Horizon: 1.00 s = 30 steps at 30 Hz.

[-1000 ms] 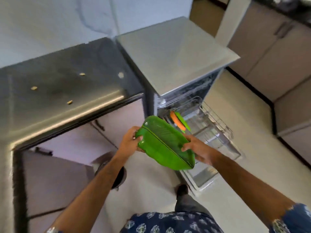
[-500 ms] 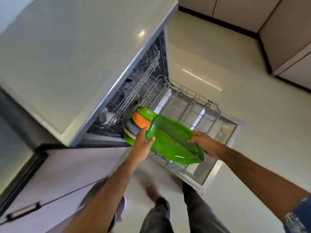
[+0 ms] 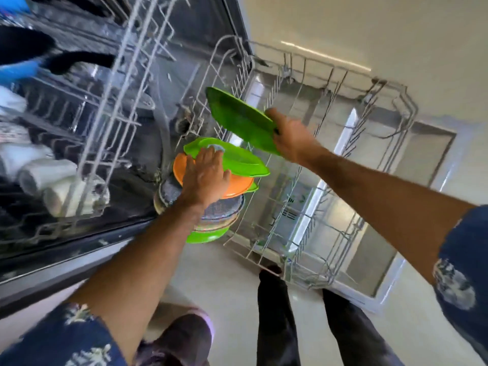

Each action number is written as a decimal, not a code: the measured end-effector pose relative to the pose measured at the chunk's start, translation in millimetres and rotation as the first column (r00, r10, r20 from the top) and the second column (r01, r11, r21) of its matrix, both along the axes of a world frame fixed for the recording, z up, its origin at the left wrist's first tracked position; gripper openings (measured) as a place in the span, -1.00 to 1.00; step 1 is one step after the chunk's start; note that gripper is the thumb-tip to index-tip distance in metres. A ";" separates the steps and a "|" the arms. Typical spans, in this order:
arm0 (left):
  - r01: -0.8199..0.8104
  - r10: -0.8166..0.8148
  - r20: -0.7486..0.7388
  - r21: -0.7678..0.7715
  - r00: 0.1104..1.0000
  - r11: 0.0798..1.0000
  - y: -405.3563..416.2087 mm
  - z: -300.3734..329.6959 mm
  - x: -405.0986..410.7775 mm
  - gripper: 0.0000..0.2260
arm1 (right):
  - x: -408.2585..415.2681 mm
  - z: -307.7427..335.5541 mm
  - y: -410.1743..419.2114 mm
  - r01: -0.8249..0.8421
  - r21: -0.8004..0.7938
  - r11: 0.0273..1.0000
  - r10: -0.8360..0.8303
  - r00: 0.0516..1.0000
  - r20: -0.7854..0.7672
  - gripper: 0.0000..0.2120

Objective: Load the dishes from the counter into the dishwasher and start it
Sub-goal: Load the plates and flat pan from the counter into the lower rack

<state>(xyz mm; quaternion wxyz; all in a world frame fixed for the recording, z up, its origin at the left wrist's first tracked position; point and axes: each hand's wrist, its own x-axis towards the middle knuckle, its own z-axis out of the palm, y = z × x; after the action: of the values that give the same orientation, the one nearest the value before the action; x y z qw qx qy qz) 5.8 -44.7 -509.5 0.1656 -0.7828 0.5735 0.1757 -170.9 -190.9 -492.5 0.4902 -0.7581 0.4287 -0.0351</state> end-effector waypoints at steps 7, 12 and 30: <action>0.031 -0.031 0.021 0.019 0.999 0.999 12.0 -23.7 12.7 -0.39 | 52.3 -38.0 13.0 -0.093 -0.127 0.987 0.103 0.992 0.072 -0.55; 0.047 -0.047 0.020 0.004 0.999 0.999 11.9 -23.4 15.7 -0.41 | 68.5 -53.4 19.4 -0.103 -0.202 0.974 0.109 0.994 0.018 -0.48; 0.065 -0.066 0.040 0.029 0.997 0.997 7.3 -22.8 18.6 -0.43 | 49.4 -53.6 19.7 -0.112 -0.252 0.961 0.119 0.993 0.011 -0.58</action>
<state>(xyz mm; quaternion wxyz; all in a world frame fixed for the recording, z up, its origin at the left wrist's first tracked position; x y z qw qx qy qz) 24.4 -37.4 -532.3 0.1938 -0.7647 0.5929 0.1619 -121.5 -171.2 -546.2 0.3972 -0.8371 0.3695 -0.0701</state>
